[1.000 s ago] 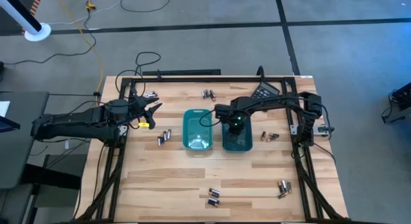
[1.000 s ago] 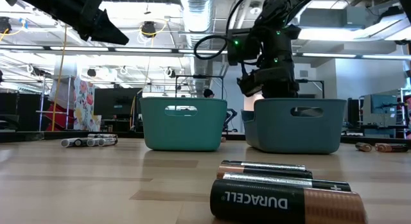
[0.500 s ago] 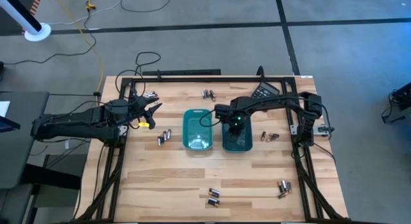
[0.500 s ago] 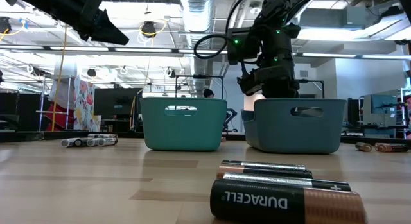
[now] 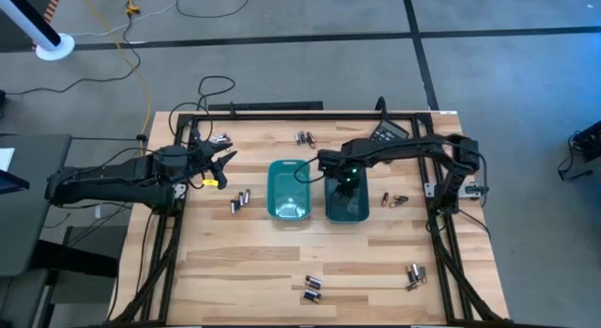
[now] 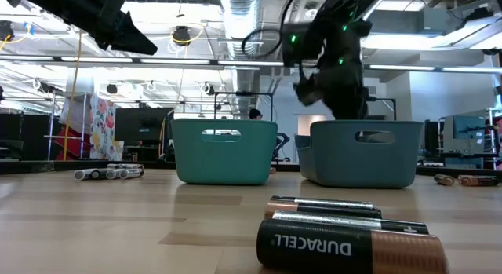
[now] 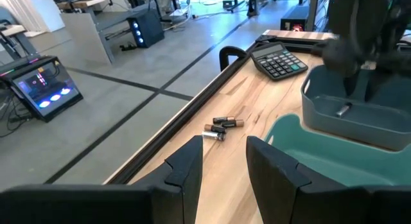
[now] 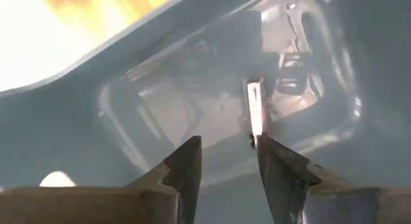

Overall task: Sort batteries
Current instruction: Put the silver battery into the blue bin

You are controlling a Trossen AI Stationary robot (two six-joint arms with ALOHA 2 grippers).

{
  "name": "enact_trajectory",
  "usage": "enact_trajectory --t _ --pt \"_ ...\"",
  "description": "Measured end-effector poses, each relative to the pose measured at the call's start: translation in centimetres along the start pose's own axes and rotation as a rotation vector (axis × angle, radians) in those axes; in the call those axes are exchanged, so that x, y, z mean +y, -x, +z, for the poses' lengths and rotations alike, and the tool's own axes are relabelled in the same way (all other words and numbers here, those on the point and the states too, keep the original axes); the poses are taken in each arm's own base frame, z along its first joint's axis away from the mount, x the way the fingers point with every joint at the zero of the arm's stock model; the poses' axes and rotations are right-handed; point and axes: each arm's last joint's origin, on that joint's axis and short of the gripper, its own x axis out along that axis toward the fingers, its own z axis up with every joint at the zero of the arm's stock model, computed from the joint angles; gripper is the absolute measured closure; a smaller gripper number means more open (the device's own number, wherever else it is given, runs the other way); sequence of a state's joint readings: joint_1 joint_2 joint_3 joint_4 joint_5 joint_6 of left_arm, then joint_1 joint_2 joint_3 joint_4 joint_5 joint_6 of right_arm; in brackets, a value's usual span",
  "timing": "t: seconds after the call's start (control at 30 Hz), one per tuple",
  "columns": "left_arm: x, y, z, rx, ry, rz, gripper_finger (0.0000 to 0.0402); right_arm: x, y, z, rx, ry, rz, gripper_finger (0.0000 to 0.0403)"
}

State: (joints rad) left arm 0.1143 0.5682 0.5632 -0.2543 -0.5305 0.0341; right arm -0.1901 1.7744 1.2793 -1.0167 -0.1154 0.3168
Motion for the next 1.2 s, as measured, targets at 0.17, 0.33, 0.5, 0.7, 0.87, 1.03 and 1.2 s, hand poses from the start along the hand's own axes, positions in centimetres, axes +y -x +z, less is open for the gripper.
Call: enact_trajectory --t 0.17,0.33,0.5,0.7,0.87,1.03,1.2 --pt "0.0 0.0 0.0 -0.004 -0.016 0.001 0.0288 -0.3 4.9 -1.7 -0.162 -0.019 0.048 0.0255" --pt "0.0 0.0 0.3 -0.029 -0.025 0.005 0.0288 -0.5 10.6 -4.6 -0.416 -0.003 0.051 0.0263" --pt "0.0 0.0 0.4 -0.036 -0.029 0.004 0.0288 -0.7 14.4 -8.2 -0.738 -0.002 0.010 0.0263" --pt "0.0 0.0 0.4 -0.036 -0.013 0.004 0.0288 -1.8 13.2 -12.1 -1.015 0.006 0.122 0.0264" --pt "-0.1 -0.1 0.3 -0.029 -0.024 0.002 0.0288 -3.0 9.7 -13.8 -1.211 0.004 0.199 0.0265" --pt "-0.3 -0.4 0.3 -0.016 0.077 0.000 0.0288 -4.5 6.1 -14.4 -1.388 -0.020 0.228 0.0265" --pt "-0.6 -1.1 0.0 0.015 0.098 0.004 0.0288 -6.3 4.5 -14.3 -1.448 -0.091 0.174 0.0265"
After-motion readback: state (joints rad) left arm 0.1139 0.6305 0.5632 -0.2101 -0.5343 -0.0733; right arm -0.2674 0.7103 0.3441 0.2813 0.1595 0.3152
